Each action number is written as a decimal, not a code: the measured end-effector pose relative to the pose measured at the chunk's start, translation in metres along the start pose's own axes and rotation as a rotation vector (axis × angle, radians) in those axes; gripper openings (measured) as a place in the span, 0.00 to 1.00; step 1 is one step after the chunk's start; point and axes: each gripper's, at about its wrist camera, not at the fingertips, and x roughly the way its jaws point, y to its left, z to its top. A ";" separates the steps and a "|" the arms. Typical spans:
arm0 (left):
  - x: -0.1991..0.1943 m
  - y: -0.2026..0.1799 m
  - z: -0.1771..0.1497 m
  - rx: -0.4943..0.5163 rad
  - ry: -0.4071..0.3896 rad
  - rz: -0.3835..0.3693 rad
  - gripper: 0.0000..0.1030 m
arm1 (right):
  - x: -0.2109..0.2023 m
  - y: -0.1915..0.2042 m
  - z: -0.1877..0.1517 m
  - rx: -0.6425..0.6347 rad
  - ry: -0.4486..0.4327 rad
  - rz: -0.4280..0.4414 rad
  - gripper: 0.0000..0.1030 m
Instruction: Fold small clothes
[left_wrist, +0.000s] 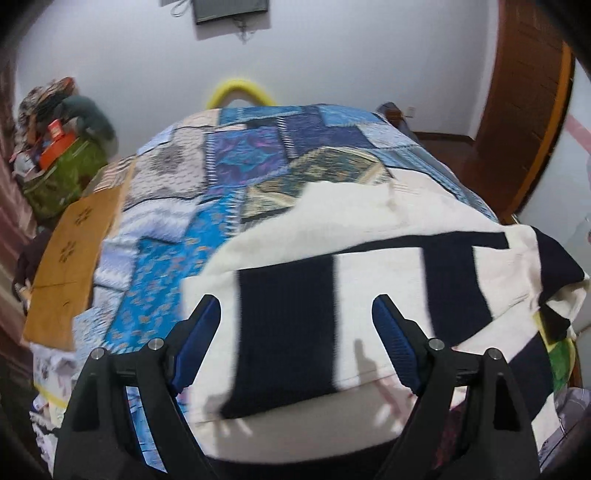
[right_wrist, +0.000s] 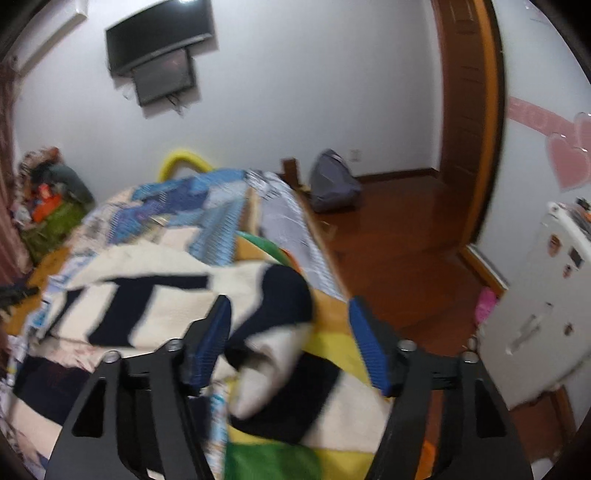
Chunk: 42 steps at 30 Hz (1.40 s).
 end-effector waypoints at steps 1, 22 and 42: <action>0.004 -0.006 0.000 0.009 0.007 -0.005 0.82 | 0.002 -0.004 -0.007 -0.001 0.015 -0.014 0.65; 0.070 -0.056 -0.033 0.086 0.149 0.006 0.86 | 0.064 -0.062 -0.100 0.252 0.249 0.043 0.34; 0.016 -0.019 -0.042 -0.004 0.070 -0.034 0.86 | -0.024 0.023 0.064 0.034 -0.148 0.190 0.09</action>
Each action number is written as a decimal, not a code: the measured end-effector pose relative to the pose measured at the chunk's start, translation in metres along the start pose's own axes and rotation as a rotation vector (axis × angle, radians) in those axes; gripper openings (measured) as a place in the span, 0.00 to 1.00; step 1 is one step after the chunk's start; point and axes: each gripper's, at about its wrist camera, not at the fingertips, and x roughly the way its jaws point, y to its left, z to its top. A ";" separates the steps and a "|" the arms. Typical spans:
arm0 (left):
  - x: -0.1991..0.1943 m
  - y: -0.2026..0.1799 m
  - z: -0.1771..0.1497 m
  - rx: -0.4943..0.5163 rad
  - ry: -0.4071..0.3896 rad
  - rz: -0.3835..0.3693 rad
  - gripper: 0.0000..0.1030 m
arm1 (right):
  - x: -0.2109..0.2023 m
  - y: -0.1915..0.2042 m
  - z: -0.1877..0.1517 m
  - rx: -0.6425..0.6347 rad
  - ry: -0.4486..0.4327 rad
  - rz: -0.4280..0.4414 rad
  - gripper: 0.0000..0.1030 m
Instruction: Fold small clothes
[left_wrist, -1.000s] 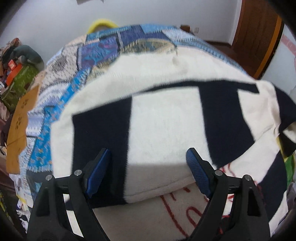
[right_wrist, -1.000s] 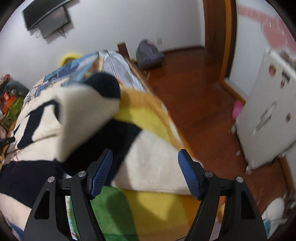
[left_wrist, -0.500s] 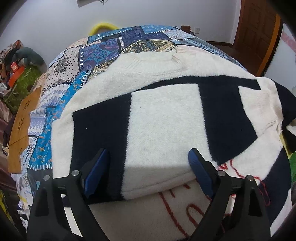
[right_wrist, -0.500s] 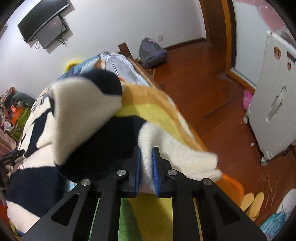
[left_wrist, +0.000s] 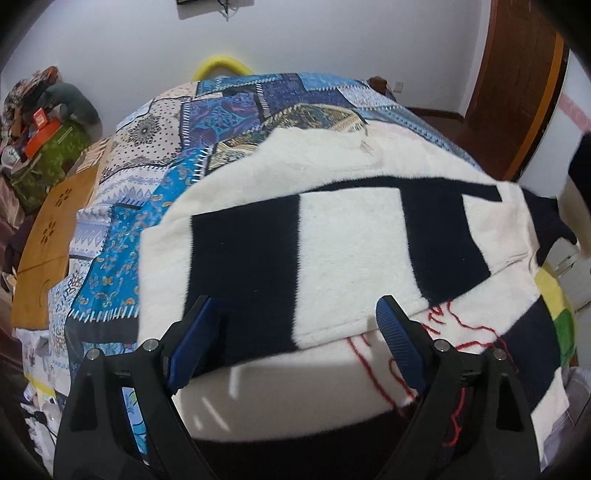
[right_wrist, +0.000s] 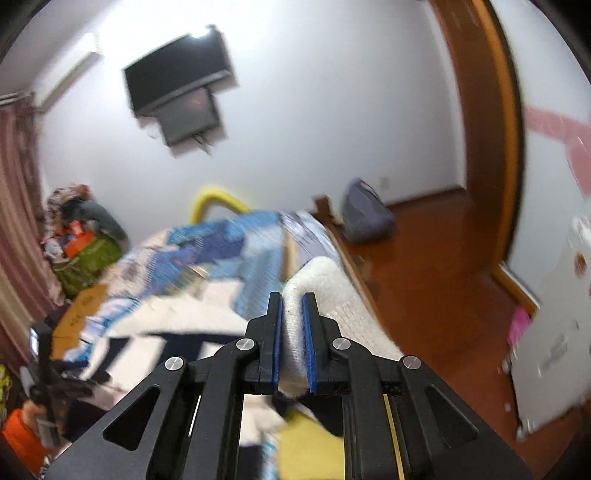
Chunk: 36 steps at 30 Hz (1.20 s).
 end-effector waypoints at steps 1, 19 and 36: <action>-0.003 0.004 -0.001 -0.008 -0.006 -0.004 0.86 | 0.001 0.013 0.007 -0.018 -0.012 0.028 0.09; -0.064 0.069 -0.044 -0.062 -0.109 -0.018 0.86 | 0.095 0.238 -0.007 -0.242 0.134 0.457 0.04; -0.050 0.060 -0.034 -0.070 -0.062 -0.077 0.86 | 0.109 0.218 -0.047 -0.316 0.261 0.345 0.29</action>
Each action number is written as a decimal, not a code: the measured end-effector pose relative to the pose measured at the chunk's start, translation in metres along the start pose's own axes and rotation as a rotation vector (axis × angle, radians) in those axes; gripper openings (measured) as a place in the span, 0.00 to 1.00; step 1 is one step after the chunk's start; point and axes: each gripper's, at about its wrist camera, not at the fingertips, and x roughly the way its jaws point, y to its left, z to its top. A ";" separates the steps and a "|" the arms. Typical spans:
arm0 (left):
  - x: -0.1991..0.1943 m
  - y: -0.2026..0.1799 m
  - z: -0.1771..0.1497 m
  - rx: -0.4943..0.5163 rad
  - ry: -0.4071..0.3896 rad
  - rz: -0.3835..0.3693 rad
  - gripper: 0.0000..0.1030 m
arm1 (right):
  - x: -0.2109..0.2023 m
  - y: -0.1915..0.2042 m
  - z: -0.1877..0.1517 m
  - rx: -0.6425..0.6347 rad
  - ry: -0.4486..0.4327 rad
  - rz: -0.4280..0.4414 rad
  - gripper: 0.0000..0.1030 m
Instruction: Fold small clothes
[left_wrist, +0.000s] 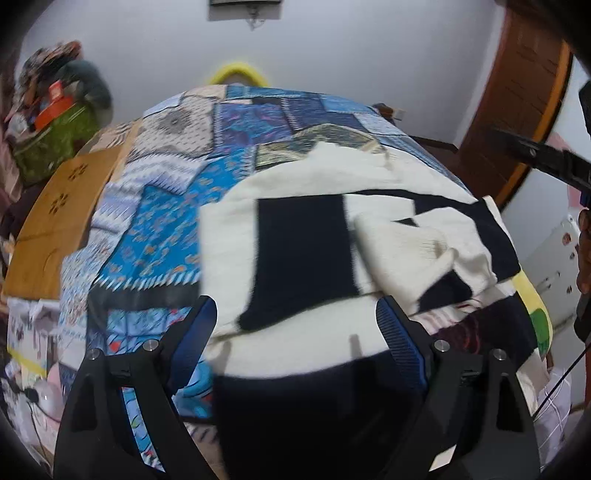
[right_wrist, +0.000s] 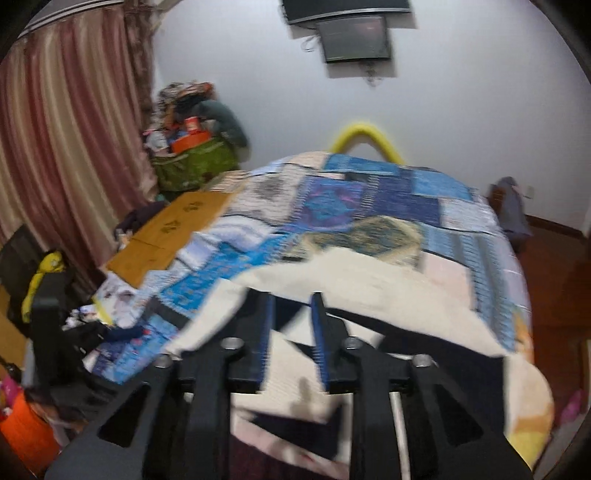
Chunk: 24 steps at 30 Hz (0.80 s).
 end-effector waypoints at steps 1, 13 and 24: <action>0.003 -0.009 0.003 0.022 0.004 -0.001 0.86 | -0.007 -0.008 -0.003 0.003 -0.003 -0.027 0.33; 0.074 -0.108 0.012 0.308 0.109 0.096 0.86 | -0.061 -0.117 -0.077 0.158 0.068 -0.223 0.44; 0.093 -0.116 0.034 0.316 0.064 0.216 0.18 | -0.056 -0.152 -0.126 0.261 0.149 -0.221 0.45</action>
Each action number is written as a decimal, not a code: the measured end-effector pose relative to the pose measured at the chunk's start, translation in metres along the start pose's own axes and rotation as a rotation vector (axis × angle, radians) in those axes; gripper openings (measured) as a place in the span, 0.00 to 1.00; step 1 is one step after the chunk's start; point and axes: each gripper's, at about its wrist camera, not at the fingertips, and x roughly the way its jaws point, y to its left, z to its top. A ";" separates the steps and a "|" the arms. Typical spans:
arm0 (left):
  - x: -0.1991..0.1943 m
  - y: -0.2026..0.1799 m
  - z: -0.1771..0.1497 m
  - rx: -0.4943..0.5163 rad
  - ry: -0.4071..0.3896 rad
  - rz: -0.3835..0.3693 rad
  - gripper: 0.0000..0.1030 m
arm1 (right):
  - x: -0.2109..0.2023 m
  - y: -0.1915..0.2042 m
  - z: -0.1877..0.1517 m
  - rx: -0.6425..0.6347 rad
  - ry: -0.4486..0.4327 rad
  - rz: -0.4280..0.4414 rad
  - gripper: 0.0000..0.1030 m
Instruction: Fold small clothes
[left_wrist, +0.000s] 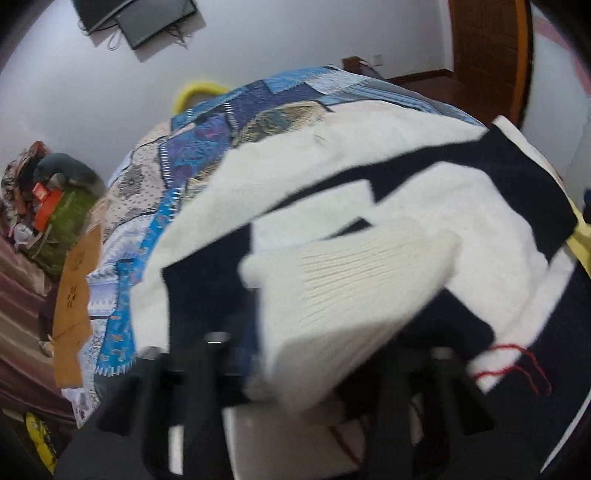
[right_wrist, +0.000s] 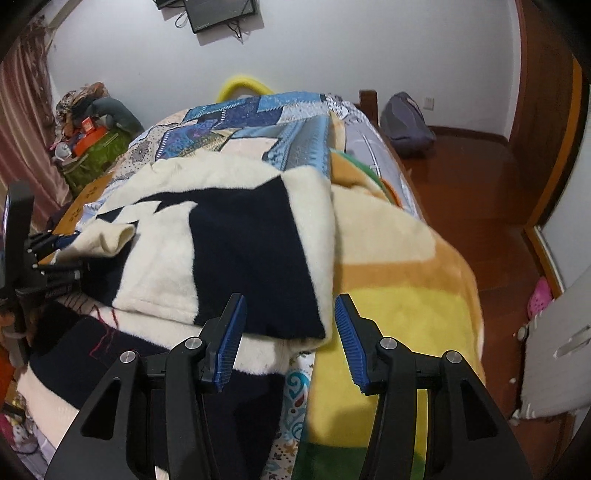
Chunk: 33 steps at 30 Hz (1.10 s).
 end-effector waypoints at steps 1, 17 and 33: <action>0.000 0.007 0.002 -0.024 -0.001 -0.008 0.12 | 0.001 0.000 -0.001 0.006 0.001 0.006 0.45; 0.001 0.142 -0.018 -0.506 0.017 -0.218 0.06 | 0.018 0.012 -0.003 -0.017 0.029 0.032 0.45; 0.028 0.204 -0.090 -0.685 0.106 -0.244 0.43 | 0.042 0.009 -0.008 0.015 0.083 0.009 0.44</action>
